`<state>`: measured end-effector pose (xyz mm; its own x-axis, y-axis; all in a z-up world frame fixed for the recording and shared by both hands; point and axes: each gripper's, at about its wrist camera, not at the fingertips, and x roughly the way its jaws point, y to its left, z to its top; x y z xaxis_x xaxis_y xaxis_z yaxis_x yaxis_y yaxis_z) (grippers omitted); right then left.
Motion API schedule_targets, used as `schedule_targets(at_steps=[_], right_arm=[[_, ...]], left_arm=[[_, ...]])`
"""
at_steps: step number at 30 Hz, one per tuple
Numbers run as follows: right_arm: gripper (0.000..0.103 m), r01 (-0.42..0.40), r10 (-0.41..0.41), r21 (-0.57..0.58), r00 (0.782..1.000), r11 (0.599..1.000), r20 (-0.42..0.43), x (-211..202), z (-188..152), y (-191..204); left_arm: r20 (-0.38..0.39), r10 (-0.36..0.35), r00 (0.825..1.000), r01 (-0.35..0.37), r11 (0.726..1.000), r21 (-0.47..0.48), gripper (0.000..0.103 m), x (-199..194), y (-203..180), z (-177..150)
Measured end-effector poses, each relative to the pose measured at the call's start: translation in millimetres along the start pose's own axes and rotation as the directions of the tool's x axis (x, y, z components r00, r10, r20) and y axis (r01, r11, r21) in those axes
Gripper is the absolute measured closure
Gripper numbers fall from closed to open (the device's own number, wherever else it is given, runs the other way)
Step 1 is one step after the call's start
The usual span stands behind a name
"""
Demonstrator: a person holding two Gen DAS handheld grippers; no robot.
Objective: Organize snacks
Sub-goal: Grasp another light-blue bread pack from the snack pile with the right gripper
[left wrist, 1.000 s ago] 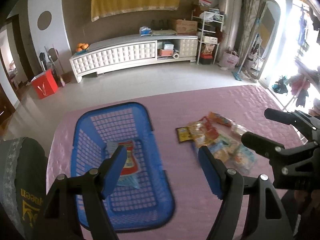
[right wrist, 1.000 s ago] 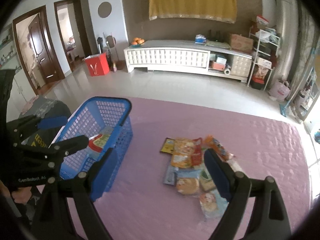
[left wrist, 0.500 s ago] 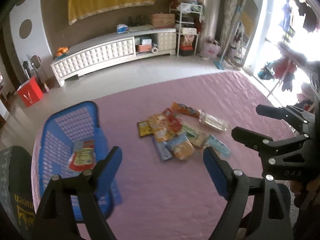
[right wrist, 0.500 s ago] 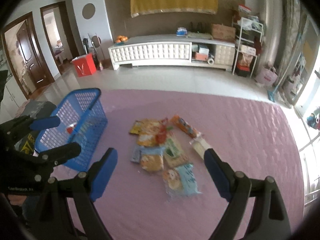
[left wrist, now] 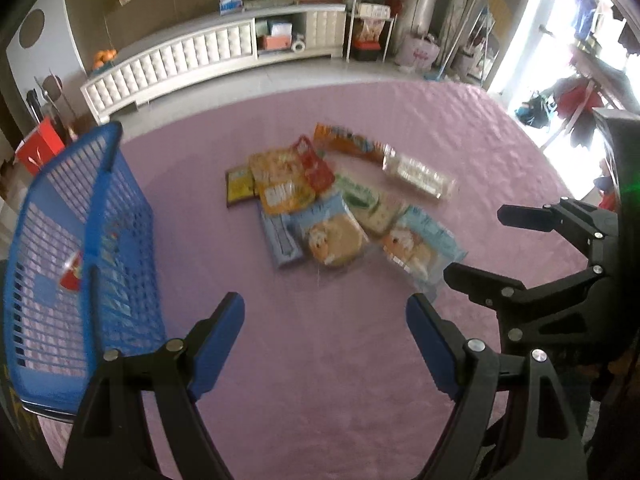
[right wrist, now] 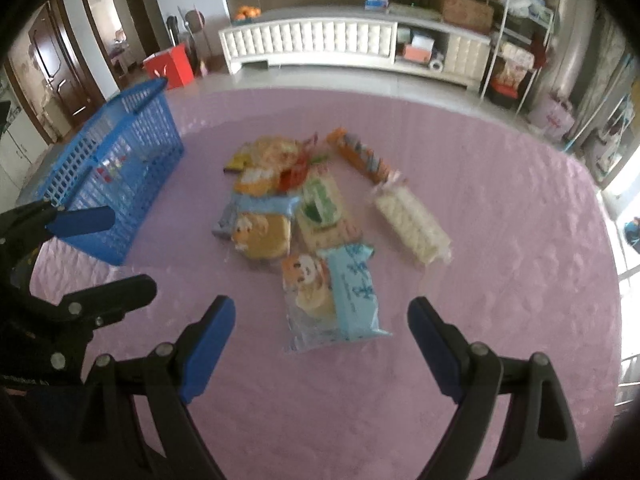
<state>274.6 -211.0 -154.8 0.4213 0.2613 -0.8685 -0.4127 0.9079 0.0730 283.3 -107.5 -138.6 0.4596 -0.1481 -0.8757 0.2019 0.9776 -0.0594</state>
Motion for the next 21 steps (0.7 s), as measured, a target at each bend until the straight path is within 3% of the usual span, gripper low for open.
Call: schedule_targets(at_steps=[7,16,18,19,21], right_arm=[[0.012,-0.039,0.037,-0.015,0.994,0.999,-0.099,45.5,0.0,-5.0],[0.012,0.000,-0.002,-0.017,0.988,1.000,-0.157,82.4,5.1,-13.0],[0.021,0.015,-0.018,-0.030,0.991,0.999,-0.131,81.8,4.4,-13.6],[0.030,0.007,-0.010,-0.033,0.993,0.999,-0.114,79.1,4.4,-13.4],[0.031,0.008,-0.009,-0.014,0.995,1.000,-0.103,76.4,3.6,-15.4]], left_arm=[[-0.058,0.003,0.998,-0.006,0.998,-0.055,0.022,33.3,15.3,-6.6],[-0.092,-0.003,0.996,-0.003,0.997,-0.072,0.022,57.6,26.3,-7.4],[-0.087,-0.004,0.996,-0.002,0.998,-0.067,0.022,57.9,26.7,-6.9],[-0.079,-0.009,0.997,0.004,0.998,-0.065,0.022,56.1,26.5,-6.4],[-0.062,-0.015,0.998,0.011,0.998,-0.065,0.022,53.1,26.6,-4.0]])
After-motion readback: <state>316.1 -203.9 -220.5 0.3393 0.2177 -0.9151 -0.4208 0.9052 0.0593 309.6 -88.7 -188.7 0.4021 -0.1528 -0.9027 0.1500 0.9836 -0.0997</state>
